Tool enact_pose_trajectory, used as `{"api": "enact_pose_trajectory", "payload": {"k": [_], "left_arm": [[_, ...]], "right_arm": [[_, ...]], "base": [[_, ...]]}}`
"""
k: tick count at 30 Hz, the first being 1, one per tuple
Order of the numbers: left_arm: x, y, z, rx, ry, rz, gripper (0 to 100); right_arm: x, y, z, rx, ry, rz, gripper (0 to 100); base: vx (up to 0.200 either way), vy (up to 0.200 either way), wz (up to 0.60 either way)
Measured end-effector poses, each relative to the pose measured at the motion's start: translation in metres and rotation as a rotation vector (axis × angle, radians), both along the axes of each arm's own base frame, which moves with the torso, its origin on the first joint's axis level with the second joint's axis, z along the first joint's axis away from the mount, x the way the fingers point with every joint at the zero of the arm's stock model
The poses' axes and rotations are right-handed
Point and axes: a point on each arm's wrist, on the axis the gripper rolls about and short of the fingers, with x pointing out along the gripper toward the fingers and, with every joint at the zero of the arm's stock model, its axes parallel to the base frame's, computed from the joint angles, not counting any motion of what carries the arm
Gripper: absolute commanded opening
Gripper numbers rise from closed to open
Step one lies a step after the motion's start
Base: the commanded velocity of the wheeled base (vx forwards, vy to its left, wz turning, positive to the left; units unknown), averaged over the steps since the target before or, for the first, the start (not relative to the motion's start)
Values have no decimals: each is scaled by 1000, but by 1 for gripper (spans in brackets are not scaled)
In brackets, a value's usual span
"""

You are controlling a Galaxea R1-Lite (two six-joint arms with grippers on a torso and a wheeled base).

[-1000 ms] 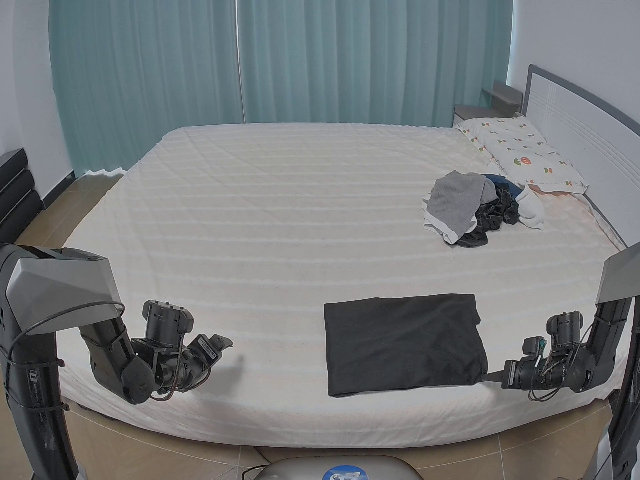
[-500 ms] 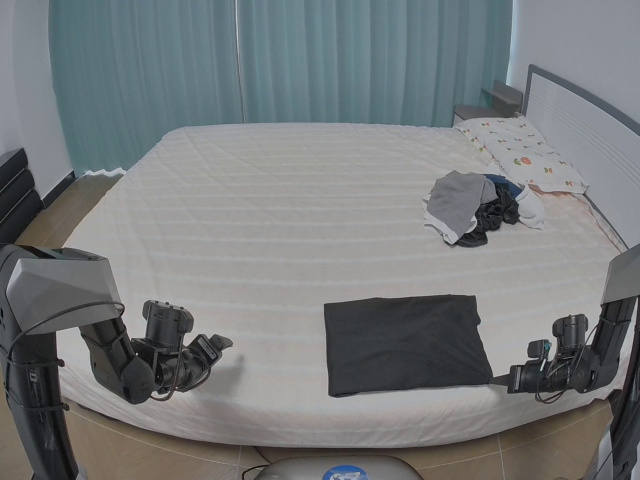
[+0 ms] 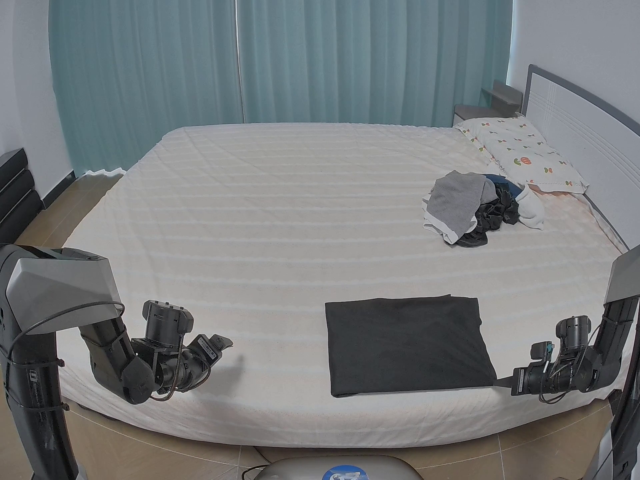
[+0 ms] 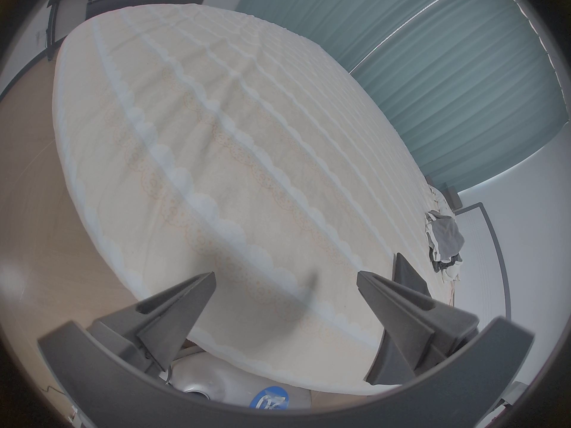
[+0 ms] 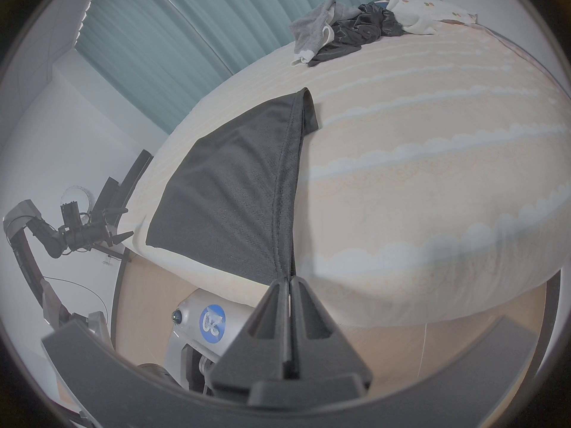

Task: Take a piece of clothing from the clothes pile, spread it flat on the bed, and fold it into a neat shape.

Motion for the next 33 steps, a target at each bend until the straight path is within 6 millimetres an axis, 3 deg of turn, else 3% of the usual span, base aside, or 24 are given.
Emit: {"api": "enact_pose_trajectory", "payload": {"k": [3,4,15,24,33], "left_arm": [[0,0,0,0,0,0,100],[0,0,0,0,0,0,100],[0,0,0,0,0,0,100],[0,-12,3,5,-17,-26,100],[-3,-29,4,10,-25,-64,100]], "right_arm": [[0,-1,-1,-8,3,-4,0],[0,-1,-1,-18,3,-11,100],[9,-4,1,-13,-18,-60,100],[29,-9,21,168,-37,-238,100],[50,-12,32,245,-72,-307,100]], "base": [[0,0,0],[0,0,0],[0,0,0],[0,-200,0],[0,-200,0]]}}
